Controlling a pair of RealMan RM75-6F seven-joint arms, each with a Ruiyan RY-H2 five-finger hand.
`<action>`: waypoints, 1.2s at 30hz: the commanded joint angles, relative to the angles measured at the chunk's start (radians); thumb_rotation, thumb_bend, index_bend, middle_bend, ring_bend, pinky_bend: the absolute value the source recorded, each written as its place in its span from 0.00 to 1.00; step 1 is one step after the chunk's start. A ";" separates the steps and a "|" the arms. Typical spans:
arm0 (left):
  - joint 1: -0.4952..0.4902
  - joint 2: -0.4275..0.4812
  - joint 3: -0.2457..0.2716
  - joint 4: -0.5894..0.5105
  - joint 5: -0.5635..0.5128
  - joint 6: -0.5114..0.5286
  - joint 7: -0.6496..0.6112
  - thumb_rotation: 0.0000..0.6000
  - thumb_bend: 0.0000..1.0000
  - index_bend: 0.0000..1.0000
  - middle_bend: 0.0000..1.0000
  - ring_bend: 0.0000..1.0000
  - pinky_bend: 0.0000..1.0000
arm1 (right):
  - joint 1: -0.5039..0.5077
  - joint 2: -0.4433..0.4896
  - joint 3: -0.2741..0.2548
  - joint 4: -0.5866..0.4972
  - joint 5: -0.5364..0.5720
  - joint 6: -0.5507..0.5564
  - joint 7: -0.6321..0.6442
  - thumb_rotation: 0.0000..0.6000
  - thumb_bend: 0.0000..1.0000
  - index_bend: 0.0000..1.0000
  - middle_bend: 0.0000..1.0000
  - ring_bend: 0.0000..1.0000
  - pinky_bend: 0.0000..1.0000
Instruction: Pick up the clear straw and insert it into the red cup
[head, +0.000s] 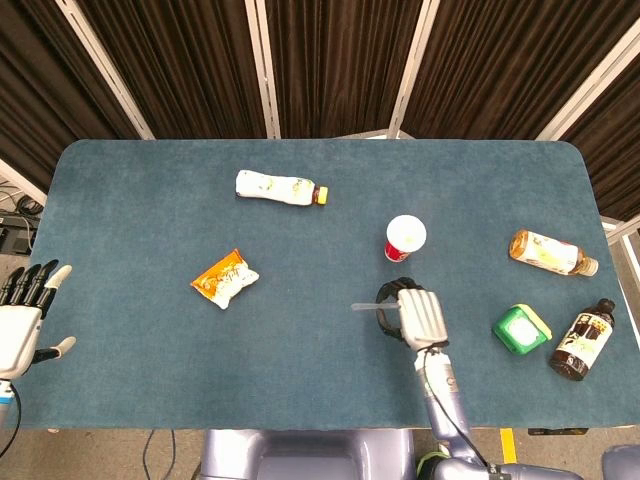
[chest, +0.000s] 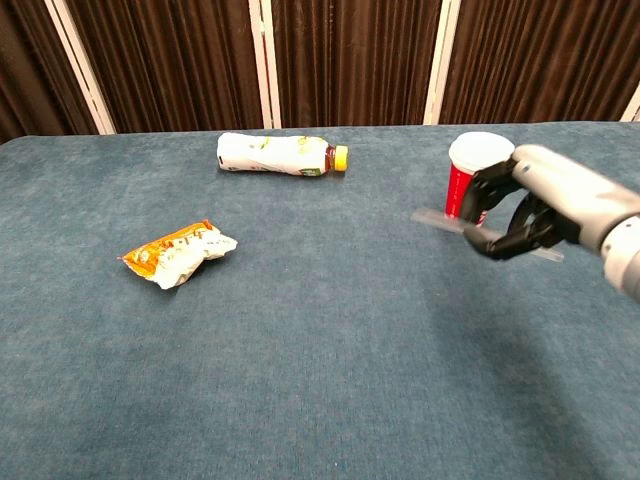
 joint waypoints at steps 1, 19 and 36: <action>0.000 0.000 0.000 0.000 0.000 0.000 0.000 1.00 0.08 0.00 0.00 0.00 0.00 | -0.052 0.053 0.120 -0.099 0.068 0.008 0.213 1.00 0.43 0.55 0.44 0.28 0.42; -0.004 0.002 -0.002 -0.002 -0.005 -0.007 -0.001 1.00 0.08 0.00 0.00 0.00 0.00 | 0.021 0.042 0.479 -0.022 0.215 -0.054 0.697 1.00 0.43 0.55 0.42 0.25 0.36; -0.007 0.003 -0.003 -0.002 -0.008 -0.010 0.000 1.00 0.08 0.00 0.00 0.00 0.00 | 0.076 0.018 0.513 0.022 0.337 -0.099 0.740 1.00 0.42 0.55 0.42 0.24 0.36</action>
